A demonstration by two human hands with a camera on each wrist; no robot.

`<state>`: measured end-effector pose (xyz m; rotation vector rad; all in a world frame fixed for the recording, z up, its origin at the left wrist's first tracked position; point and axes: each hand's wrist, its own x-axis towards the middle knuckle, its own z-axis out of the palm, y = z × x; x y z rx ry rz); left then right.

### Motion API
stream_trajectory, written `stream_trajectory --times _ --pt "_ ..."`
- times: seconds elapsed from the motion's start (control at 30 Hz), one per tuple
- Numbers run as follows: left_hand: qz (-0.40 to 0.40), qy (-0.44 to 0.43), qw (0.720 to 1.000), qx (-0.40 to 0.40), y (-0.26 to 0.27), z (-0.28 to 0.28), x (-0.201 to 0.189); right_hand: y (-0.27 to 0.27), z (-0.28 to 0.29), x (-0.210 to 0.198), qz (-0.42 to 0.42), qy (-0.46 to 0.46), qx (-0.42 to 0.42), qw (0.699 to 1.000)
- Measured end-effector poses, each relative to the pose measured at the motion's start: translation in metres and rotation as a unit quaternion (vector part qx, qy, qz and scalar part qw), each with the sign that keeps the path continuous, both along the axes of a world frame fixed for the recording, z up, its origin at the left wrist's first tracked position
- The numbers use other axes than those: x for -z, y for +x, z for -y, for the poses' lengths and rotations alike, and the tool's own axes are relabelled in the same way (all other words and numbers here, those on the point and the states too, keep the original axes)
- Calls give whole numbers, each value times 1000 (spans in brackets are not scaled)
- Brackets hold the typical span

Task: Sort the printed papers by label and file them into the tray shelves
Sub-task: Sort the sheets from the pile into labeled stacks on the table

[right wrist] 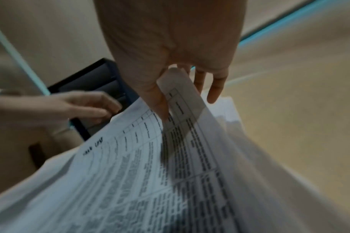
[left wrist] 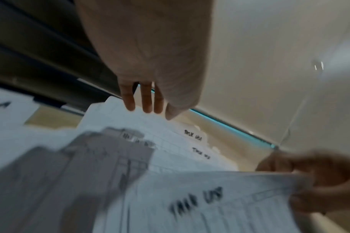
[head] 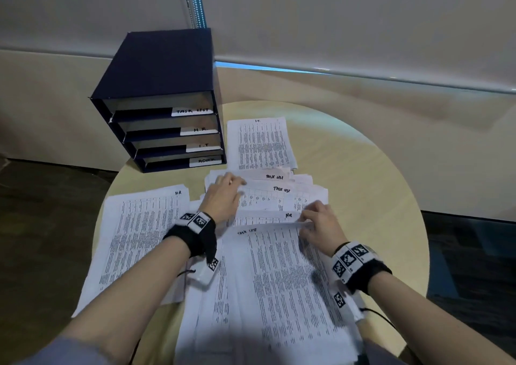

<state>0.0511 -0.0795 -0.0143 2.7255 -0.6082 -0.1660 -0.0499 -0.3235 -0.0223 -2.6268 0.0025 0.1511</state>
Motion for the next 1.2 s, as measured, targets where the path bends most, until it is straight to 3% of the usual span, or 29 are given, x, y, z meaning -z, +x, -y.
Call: stream_trajectory --times 0.07,0.2,0.33,0.47,0.57,0.67,0.73,0.83,0.93,1.1,1.2 --pt "48 60 997 -3 21 4 0 14 -10 -4 -2 -72 -65 995" --pt "33 147 989 4 46 5 -2 42 -41 -4 -47 -103 -144 983" --pt "147 104 983 36 40 -1 3 62 -53 7 -121 -93 -131 979" --pt "155 29 985 64 23 -15 16 54 -52 12 -66 -27 -126 989" --pt "152 38 985 75 15 -21 22 40 -50 14 -52 6 -139 989" --pt "146 30 989 24 15 -20 20 34 -43 21 -60 -5 -97 993" --pt "112 4 993 -47 17 -20 16 37 -33 23 -90 29 -11 995" --pt "24 -24 991 -131 24 -26 14 48 -20 23 -149 100 105 978" --pt "-4 -74 988 -135 30 -34 15 61 -20 16 -188 190 169 949" --pt "-57 -159 982 -87 30 -48 15 63 -26 5 -162 343 190 906" --pt "-96 -194 968 -124 26 -53 11 54 -34 3 -93 331 151 927"
